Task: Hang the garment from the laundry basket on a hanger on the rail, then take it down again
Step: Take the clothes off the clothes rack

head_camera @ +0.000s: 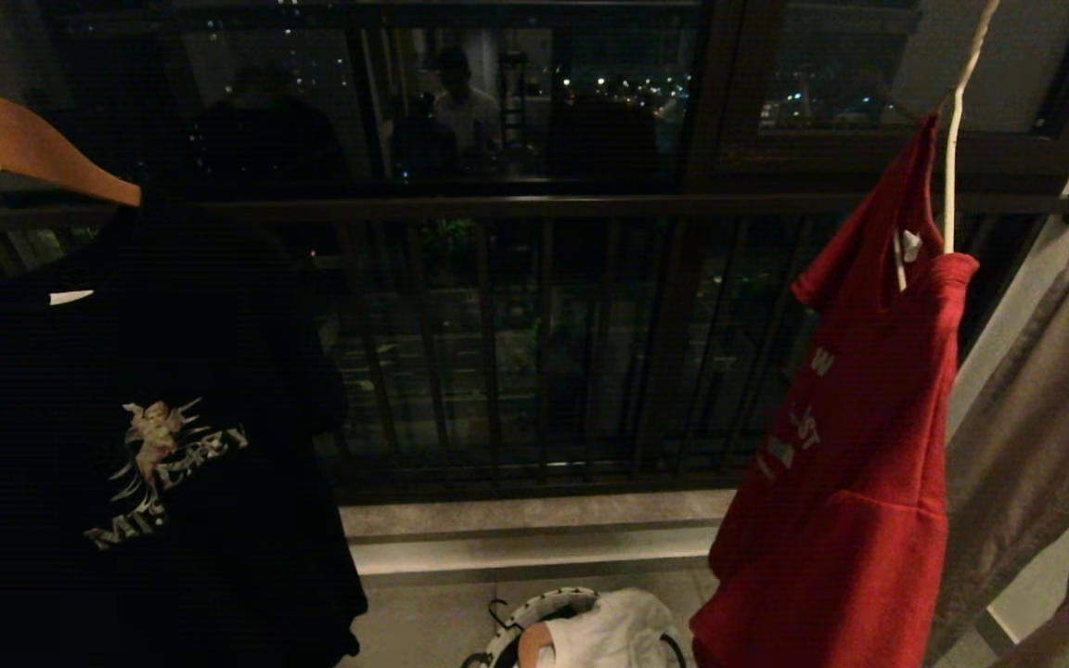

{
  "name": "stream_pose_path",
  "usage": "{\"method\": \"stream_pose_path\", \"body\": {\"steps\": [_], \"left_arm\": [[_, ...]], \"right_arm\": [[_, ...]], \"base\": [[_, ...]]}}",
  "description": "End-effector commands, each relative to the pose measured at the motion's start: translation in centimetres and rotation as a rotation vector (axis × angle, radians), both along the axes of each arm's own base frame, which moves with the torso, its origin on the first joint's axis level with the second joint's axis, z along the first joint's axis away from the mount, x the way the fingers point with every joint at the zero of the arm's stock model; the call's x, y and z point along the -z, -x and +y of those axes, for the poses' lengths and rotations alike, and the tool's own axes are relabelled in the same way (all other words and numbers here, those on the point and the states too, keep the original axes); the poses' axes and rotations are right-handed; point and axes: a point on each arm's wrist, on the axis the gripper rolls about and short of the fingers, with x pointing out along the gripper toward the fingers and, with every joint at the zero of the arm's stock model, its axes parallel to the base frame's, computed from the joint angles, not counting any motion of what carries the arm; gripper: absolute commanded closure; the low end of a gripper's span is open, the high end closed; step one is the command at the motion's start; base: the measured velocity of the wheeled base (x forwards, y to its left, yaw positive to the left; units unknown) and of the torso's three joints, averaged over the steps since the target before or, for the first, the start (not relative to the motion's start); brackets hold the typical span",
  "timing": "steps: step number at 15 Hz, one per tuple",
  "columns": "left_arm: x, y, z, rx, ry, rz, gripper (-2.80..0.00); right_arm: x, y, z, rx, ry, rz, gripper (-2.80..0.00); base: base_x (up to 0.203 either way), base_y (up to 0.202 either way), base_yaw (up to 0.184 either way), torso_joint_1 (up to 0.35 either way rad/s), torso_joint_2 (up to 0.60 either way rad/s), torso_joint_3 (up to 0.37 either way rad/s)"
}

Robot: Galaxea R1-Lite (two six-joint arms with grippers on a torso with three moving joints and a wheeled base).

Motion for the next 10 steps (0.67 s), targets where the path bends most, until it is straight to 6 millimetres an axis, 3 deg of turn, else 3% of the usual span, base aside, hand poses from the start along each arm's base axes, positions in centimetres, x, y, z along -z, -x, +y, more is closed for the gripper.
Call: {"method": "stream_pose_path", "body": {"steps": [1, 7, 10], "left_arm": [[0.5, 1.5, 0.3, -0.101, -0.017, -0.054, 0.0], [4.5, 3.6, 0.2, -0.192, -0.108, -0.064, 0.0], [7.4, 4.1, 0.1, -0.116, -0.13, -0.056, 0.0]], "right_arm": [[0.0, 0.0, 0.0, -0.004, 0.002, 0.003, 0.0], [0.0, 0.0, 0.0, -0.004, -0.003, 0.004, 0.0], [0.0, 0.0, 0.0, -0.004, -0.004, 0.005, 0.0]], "base": [[0.0, 0.0, 0.0, 0.0, 0.0, 0.0], [0.0, 0.0, 0.0, 0.0, 0.0, 0.0], [0.0, 0.0, 0.0, 0.0, 0.0, 0.0]]}}
